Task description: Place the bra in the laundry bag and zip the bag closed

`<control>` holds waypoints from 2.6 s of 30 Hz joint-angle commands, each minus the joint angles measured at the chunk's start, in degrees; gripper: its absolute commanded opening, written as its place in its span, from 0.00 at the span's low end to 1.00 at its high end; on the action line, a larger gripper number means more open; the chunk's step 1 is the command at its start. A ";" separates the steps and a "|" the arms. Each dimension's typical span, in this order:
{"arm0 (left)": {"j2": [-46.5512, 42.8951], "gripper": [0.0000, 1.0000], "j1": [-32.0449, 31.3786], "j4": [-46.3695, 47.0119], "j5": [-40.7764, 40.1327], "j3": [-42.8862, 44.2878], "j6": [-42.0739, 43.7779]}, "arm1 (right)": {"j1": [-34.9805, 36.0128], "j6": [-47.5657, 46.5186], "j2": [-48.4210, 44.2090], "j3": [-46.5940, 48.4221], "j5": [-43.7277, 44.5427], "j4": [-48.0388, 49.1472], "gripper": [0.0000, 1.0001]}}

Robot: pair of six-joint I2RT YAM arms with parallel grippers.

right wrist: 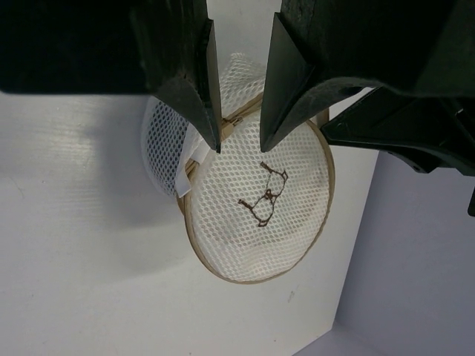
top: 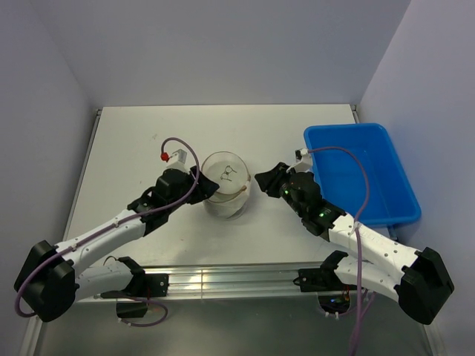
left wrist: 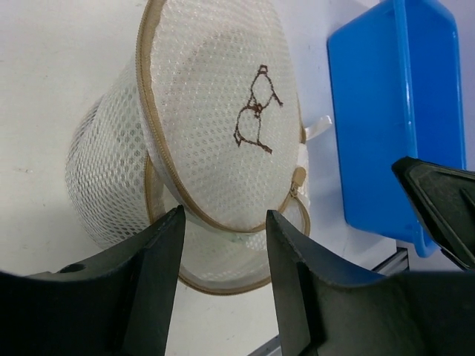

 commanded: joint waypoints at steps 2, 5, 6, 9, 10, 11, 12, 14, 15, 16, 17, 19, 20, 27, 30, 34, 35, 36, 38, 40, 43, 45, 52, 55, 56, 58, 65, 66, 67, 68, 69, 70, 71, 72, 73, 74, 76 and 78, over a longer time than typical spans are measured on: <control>2.01 0.50 -0.26 3.86 -1.84 2.18 1.62 | 0.42 -0.76 -0.78 -0.60 0.73 2.40 0.35; 2.45 0.40 -0.35 5.70 -2.45 1.74 1.97 | 0.77 -0.59 -0.33 -0.60 0.47 2.66 0.36; 2.19 0.35 -0.26 6.15 -2.63 1.39 2.06 | 0.86 -0.50 0.01 -0.68 0.38 2.66 0.38; 1.75 0.20 -0.26 8.51 -2.72 0.69 2.06 | 1.03 0.29 0.28 -1.12 0.03 3.27 0.46; 1.75 0.17 -0.26 8.87 -2.72 0.33 1.97 | 1.12 0.81 0.28 -1.47 0.03 3.45 0.49; 1.84 0.12 -0.35 9.40 -2.72 0.24 1.89 | 1.12 1.17 0.54 -1.56 0.03 3.54 0.52; 1.84 0.10 -0.35 10.53 -2.72 -0.37 1.71 | 1.12 1.43 0.72 -1.91 0.03 3.72 0.56; 1.92 0.01 -0.35 11.59 -2.28 -0.81 1.45 | 1.30 2.05 0.98 -2.18 -0.15 4.24 0.59; 1.75 0.00 -0.35 12.30 -1.93 -1.51 1.19 | 1.30 2.40 1.51 -2.18 -0.58 4.68 0.62; 1.58 0.00 -0.35 14.13 -1.58 -2.04 0.92 | 1.30 3.01 1.69 -2.27 -0.76 4.77 0.63; 1.14 0.00 -0.35 15.19 -1.22 -2.56 0.66 | 1.30 3.36 2.04 -2.35 -1.03 4.86 0.64; -0.53 0.00 -0.35 18.43 -0.70 -4.50 -0.66 | 1.65 4.59 2.83 -2.44 -1.03 5.39 0.67; -1.32 0.00 -0.35 19.59 -0.43 -5.20 -1.19 | 2.08 4.94 3.09 -2.44 -0.94 5.47 0.68; -8.26 0.00 -0.35 28.64 2.29 -10.82 -9.27 | 2.35 8.20 3.80 -3.50 -1.20 7.84 0.73; -10.28 0.00 -0.35 30.58 3.87 -12.23 -11.55 | 2.26 8.38 4.15 -2.89 -1.38 7.94 0.77; -11.87 0.00 -0.35 31.11 5.89 -13.03 -12.79 | 2.26 8.20 4.50 -2.79 -3.57 10.83 0.80; -12.48 0.00 -0.35 31.29 6.59 -13.38 -13.31 | 2.26 8.20 4.85 -2.62 -4.19 11.27 0.80; -12.75 0.00 -0.35 31.63 6.77 -14.16 -13.58 | 2.09 8.37 5.29 -2.01 -5.41 11.54 0.80; -13.71 0.00 -0.26 32.16 7.30 -15.22 -14.28 | 2.26 8.90 6.34 -1.65 -6.38 11.89 0.80; -14.33 0.00 -0.35 33.57 7.74 -16.98 -14.81 | 2.09 9.52 7.39 -1.56 -7.70 12.77 0.80; -15.21 0.00 -0.35 35.76 8.45 -19.17 -15.95 | 2.09 10.31 8.80 -0.78 -8.32 11.46 0.80; -15.74 0.00 -0.26 36.99 8.80 -20.58 -16.66 | 2.09 11.01 9.59 -1.04 -8.32 11.62 0.80; -15.74 0.00 -0.26 42.97 10.99 -23.22 -18.24 | 2.09 11.89 11.00 -0.68 -9.90 13.38 0.70; -15.39 0.00 -0.35 44.82 11.96 -24.10 -18.68 | 1.47 12.50 11.62 -0.69 -10.87 14.09 0.65; -15.04 0.00 -0.26 45.43 12.57 -24.62 -19.20 | 1.30 12.77 12.05 -0.95 -10.79 14.44 0.65; -14.60 0.00 -0.35 47.80 13.10 -25.33 -20.26 | 0.42 13.29 12.32 -1.47 -12.98 15.67 0.64; -13.72 0.00 -0.26 50.71 13.98 -26.56 -21.41 | -1.08 14.00 11.45 -3.41 -15.44 20.32 0.45; -13.81 0.00 -0.35 50.19 13.98 -26.56 -21.32 | -1.25 14.00 11.44 -3.41 -15.88 20.50 0.43; -13.81 0.00 -0.35 50.01 13.98 -26.65 -21.14 | -1.43 14.00 11.44 -3.50 -15.97 20.50 0.35; -13.89 0.00 -0.26 49.57 13.81 -26.56 -21.05 | -1.43 14.00 11.44 -3.59 -16.06 20.68 0.32; -14.07 0.00 -0.26 48.70 13.55 -26.48 -20.88 | -1.60 14.09 11.18 -3.85 -16.06 20.94 0.29; -14.51 0.00 -0.26 46.60 13.20 -26.04 -20.27 | -1.52 14.18 11.01 -4.20 -16.14 21.29 0.26; -14.77 0.00 -0.26 45.27 12.24 -25.69 -19.83 | -1.52 14.18 10.83 -4.38 -16.15 21.47 0.24; -15.04 0.00 -0.26 43.78 11.70 -25.34 -19.39 | -1.52 14.18 10.57 -4.55 -16.15 21.56 0.22; -15.39 0.00 -0.26 40.11 11.26 -24.03 -18.43 | -1.52 14.18 10.39 -4.99 -15.88 21.56 0.20; -15.39 0.00 -0.26 38.34 10.82 -23.32 -17.89 | -1.52 14.18 10.04 -5.25 -15.71 21.65 0.17; -15.21 0.00 -0.18 35.96 9.95 -22.09 -17.19 | -1.52 14.09 8.81 -6.30 -15.01 22.61 0.10; -14.95 0.00 -0.18 30.78 7.76 -21.03 -16.92 | -1.52 13.74 8.02 -6.84 -14.65 23.05 0.04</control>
